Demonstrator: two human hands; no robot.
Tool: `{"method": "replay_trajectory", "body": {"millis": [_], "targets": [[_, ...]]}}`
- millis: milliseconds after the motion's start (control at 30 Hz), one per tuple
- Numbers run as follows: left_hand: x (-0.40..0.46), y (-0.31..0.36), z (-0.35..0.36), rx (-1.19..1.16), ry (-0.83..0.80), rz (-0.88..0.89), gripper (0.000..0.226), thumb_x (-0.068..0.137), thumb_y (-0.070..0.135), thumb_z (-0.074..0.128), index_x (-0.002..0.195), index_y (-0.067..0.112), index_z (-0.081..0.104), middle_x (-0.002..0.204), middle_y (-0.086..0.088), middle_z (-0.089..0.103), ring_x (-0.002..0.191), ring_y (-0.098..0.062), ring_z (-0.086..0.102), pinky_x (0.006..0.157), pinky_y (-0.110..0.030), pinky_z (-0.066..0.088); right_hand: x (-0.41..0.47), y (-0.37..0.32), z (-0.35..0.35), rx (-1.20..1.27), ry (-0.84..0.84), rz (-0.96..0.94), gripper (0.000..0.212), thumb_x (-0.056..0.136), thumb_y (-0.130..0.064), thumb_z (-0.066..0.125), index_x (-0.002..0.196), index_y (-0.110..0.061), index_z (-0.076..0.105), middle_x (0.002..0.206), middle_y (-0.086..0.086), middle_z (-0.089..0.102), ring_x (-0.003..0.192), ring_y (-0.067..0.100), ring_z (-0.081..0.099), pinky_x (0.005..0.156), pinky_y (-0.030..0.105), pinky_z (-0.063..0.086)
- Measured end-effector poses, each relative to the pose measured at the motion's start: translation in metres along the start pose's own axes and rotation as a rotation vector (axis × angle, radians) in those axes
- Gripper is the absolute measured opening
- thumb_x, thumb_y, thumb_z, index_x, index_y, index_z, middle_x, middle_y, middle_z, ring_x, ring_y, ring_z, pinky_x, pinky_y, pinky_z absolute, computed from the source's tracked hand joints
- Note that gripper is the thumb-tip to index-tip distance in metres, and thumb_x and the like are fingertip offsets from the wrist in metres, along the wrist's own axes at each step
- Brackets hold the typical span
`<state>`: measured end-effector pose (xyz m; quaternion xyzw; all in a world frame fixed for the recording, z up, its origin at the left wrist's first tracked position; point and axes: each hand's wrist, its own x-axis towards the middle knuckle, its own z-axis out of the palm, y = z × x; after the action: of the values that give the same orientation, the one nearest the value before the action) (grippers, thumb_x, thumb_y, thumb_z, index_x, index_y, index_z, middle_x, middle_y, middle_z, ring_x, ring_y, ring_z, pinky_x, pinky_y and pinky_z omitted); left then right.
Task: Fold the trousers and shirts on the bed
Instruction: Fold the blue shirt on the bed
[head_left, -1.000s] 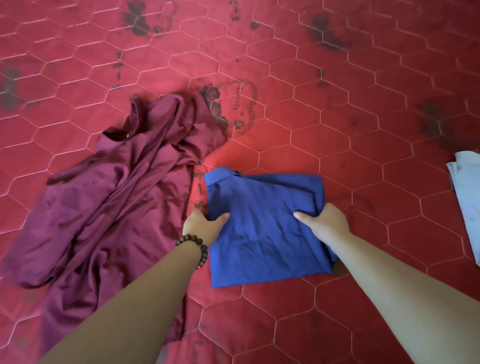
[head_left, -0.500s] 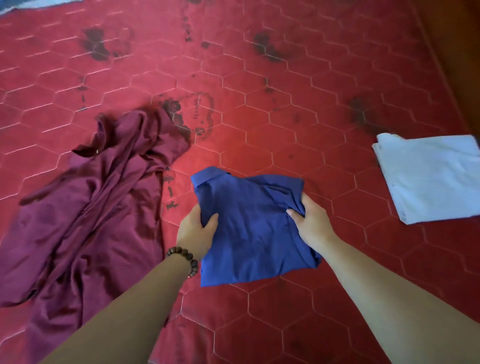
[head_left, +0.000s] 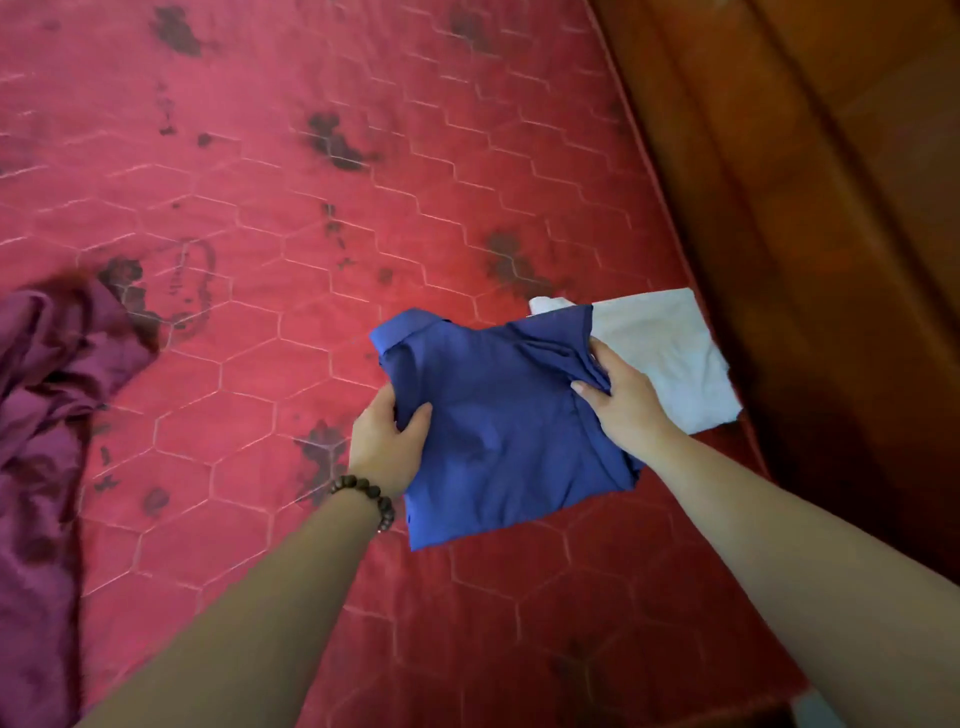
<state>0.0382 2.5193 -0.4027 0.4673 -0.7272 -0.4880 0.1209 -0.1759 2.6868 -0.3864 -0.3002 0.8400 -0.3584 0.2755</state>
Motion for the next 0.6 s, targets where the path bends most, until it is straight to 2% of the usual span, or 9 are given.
{"method": "replay_trajectory", "body": {"millis": [33, 133, 167, 267, 300, 400, 500, 600], "targets": [[0.003, 0.013, 0.027, -0.011, -0.004, -0.006, 0.011, 0.087, 0.015, 0.062, 0.088, 0.005, 0.057, 0.08, -0.017, 0.062, 0.071, -0.027, 0.053, 0.064, -0.037, 0.044, 0.008, 0.017, -0.022, 0.017, 0.002, 0.008, 0.054, 0.094, -0.012, 0.057, 0.144, -0.024, 0.04, 0.129, -0.014, 0.054, 0.12, 0.006, 0.05, 0.093, 0.012, 0.035], [0.015, 0.048, 0.101, -0.054, -0.033, 0.006, 0.005, 0.088, 0.013, 0.061, 0.084, 0.011, 0.057, 0.077, -0.012, 0.061, 0.068, -0.019, 0.049, 0.056, -0.015, 0.039, 0.034, 0.067, -0.084, 0.016, -0.003, 0.021, 0.055, 0.095, -0.01, 0.056, 0.144, -0.024, 0.04, 0.129, -0.014, 0.054, 0.12, 0.005, 0.05, 0.092, 0.007, 0.035], [0.02, 0.058, 0.123, -0.059, -0.04, 0.012, 0.003, 0.088, 0.013, 0.061, 0.086, 0.012, 0.058, 0.078, -0.012, 0.062, 0.069, -0.018, 0.049, 0.054, -0.013, 0.038, 0.043, 0.082, -0.102, 0.012, -0.009, 0.027, 0.055, 0.095, -0.009, 0.056, 0.144, -0.025, 0.039, 0.13, -0.014, 0.054, 0.121, 0.006, 0.05, 0.093, 0.008, 0.035], [0.04, 0.077, 0.175, -0.108, 0.002, 0.02, 0.007, 0.087, 0.015, 0.064, 0.086, 0.019, 0.058, 0.078, -0.006, 0.063, 0.07, -0.017, 0.053, 0.058, -0.02, 0.04, 0.07, 0.115, -0.141, 0.046, -0.003, 0.052, 0.057, 0.094, -0.011, 0.058, 0.146, -0.026, 0.036, 0.133, -0.014, 0.052, 0.124, 0.006, 0.047, 0.095, 0.006, 0.035], [0.047, 0.079, 0.189, -0.118, 0.039, 0.007, 0.009, 0.086, 0.017, 0.066, 0.086, 0.019, 0.057, 0.078, -0.002, 0.062, 0.071, -0.017, 0.053, 0.061, -0.024, 0.04, 0.079, 0.125, -0.148, 0.039, 0.006, 0.058, 0.059, 0.094, -0.013, 0.058, 0.147, -0.025, 0.034, 0.137, -0.011, 0.051, 0.126, 0.007, 0.046, 0.098, 0.01, 0.034], [0.06, 0.069, 0.225, -0.046, 0.049, -0.177, 0.029, 0.085, 0.029, 0.069, 0.102, 0.01, 0.056, 0.09, 0.001, 0.058, 0.082, -0.019, 0.053, 0.074, -0.026, 0.037, 0.098, 0.156, -0.153, -0.078, -0.023, 0.137, 0.063, 0.092, -0.023, 0.061, 0.147, -0.019, 0.031, 0.14, 0.001, 0.051, 0.127, 0.017, 0.048, 0.096, 0.018, 0.032], [0.064, 0.05, 0.244, 0.07, -0.054, -0.37, 0.04, 0.088, 0.04, 0.063, 0.103, 0.003, 0.056, 0.09, -0.006, 0.057, 0.083, -0.027, 0.053, 0.069, -0.03, 0.035, 0.103, 0.181, -0.141, -0.162, -0.019, 0.286, 0.053, 0.092, -0.031, 0.06, 0.137, -0.009, 0.041, 0.131, 0.013, 0.057, 0.121, 0.033, 0.053, 0.094, 0.029, 0.04], [0.068, 0.048, 0.248, 0.084, -0.064, -0.359, 0.038, 0.088, 0.042, 0.062, 0.092, 0.005, 0.058, 0.082, -0.006, 0.059, 0.078, -0.028, 0.056, 0.061, -0.031, 0.036, 0.104, 0.19, -0.133, -0.218, 0.06, 0.286, 0.043, 0.094, -0.035, 0.056, 0.124, -0.006, 0.046, 0.117, 0.016, 0.063, 0.107, 0.036, 0.06, 0.086, 0.04, 0.049]]}}
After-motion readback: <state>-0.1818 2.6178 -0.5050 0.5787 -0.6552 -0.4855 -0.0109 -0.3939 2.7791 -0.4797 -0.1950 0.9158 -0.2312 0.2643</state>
